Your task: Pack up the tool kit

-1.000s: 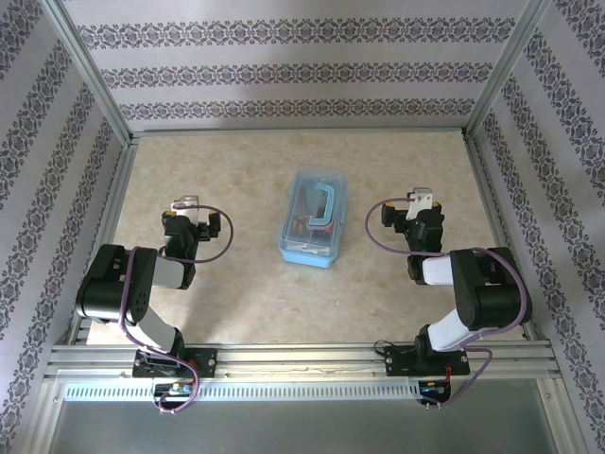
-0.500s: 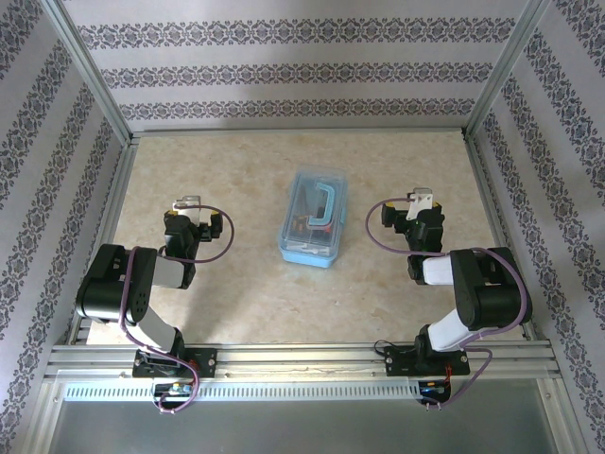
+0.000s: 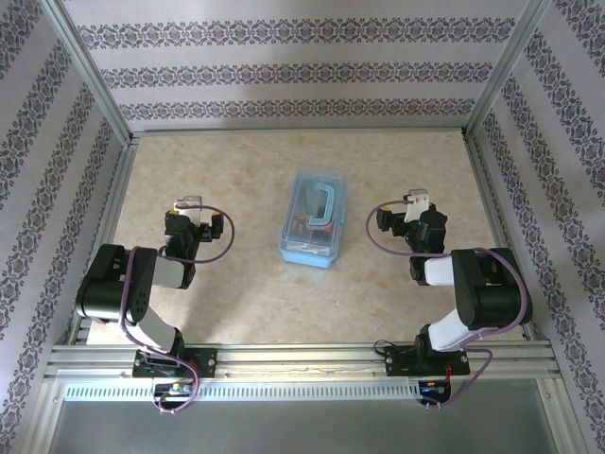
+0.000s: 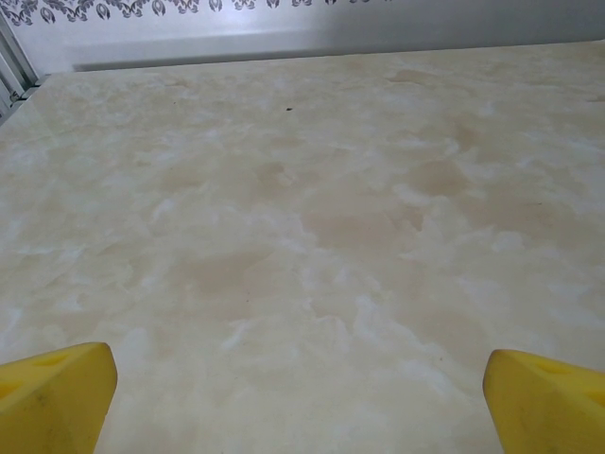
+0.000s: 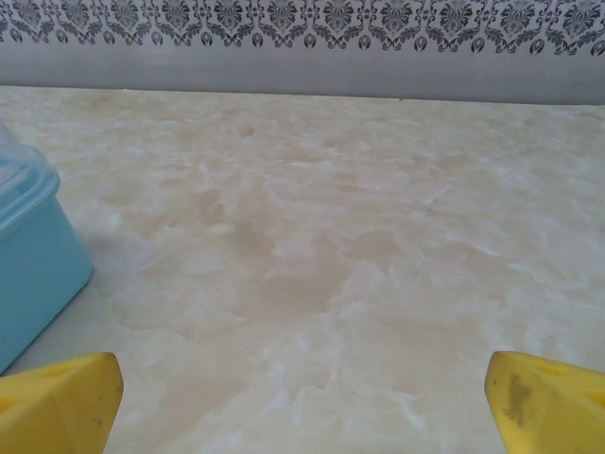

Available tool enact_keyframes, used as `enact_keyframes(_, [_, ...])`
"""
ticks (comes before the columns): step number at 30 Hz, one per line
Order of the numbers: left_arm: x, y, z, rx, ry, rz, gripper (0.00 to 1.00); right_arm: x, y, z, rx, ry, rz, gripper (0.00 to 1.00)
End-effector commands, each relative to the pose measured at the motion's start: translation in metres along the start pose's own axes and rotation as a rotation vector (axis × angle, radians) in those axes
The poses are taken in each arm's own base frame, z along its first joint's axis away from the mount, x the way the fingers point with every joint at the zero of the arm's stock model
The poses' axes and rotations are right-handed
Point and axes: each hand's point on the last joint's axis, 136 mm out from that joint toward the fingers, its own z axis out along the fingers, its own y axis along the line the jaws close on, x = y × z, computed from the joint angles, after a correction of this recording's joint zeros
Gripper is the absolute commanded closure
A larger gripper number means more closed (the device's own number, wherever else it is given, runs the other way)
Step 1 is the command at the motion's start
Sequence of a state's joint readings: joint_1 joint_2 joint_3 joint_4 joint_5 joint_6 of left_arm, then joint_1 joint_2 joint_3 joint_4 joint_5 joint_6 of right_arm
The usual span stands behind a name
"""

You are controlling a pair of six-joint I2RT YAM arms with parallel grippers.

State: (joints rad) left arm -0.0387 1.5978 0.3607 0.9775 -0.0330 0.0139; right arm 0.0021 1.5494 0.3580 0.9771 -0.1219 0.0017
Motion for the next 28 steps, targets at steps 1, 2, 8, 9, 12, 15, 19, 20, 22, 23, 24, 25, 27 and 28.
enact_keyframes(1, [-0.0074,0.0024,0.001,-0.001,-0.017,0.007,0.01,-0.0099,0.0037,-0.0027,-0.025,-0.042,-0.009,0.02])
enact_keyframes(2, [-0.0071,0.0025,0.001,-0.001,-0.017,0.008,0.01,-0.01,0.0038,-0.0027,-0.025,-0.042,-0.009,0.02])
enact_keyframes(8, [-0.0076,0.0025,0.0009,-0.001,-0.018,0.008,0.01,-0.0099,0.0038,-0.0027,-0.025,-0.042,-0.009,0.02])
enact_keyframes(9, [-0.0075,0.0024,0.0009,-0.001,-0.018,0.007,0.01,-0.01,0.0038,-0.0027,-0.025,-0.042,-0.009,0.02])
enact_keyframes(12, [-0.0078,0.0027,0.0009,-0.002,-0.019,0.007,0.01,-0.01,0.0035,-0.0027,-0.023,-0.042,-0.009,0.02])
enact_keyframes(15, [-0.0075,0.0024,0.0009,-0.001,-0.018,0.007,0.01,-0.0095,0.004,-0.0026,-0.026,-0.04,-0.009,0.02])
enact_keyframes(19, [-0.0071,0.0029,0.0011,-0.003,-0.017,0.007,0.01,-0.0099,0.0033,-0.002,-0.031,-0.04,-0.002,0.02])
enact_keyframes(20, [-0.0073,0.0022,0.0015,0.001,-0.016,0.007,0.01,-0.0093,0.0025,-0.0018,-0.032,-0.036,0.006,0.02])
enact_keyframes(22, [-0.0064,0.0027,0.004,0.017,0.002,-0.006,0.01,-0.01,0.0006,-0.0013,-0.035,-0.035,0.016,0.02])
enact_keyframes(23, [-0.006,0.0034,0.005,0.027,0.007,-0.016,0.01,-0.0097,0.0006,-0.0012,-0.035,-0.035,0.016,0.02])
enact_keyframes(24, [-0.0059,0.0035,0.0053,0.033,0.009,-0.021,0.01,-0.0095,0.0006,-0.0013,-0.035,-0.034,0.017,0.02])
enact_keyframes(25, [-0.0056,0.0036,0.0052,0.033,0.009,-0.021,0.01,-0.0098,0.0006,-0.0012,-0.035,-0.035,0.016,0.02])
enact_keyframes(27, [-0.0063,0.0043,0.0048,0.029,0.005,-0.02,0.01,-0.0095,0.0008,-0.0012,-0.037,-0.033,0.018,0.02])
enact_keyframes(28, [-0.0062,0.0048,0.0045,0.027,0.004,-0.02,0.01,-0.0098,0.0003,-0.0012,-0.037,-0.034,0.019,0.02])
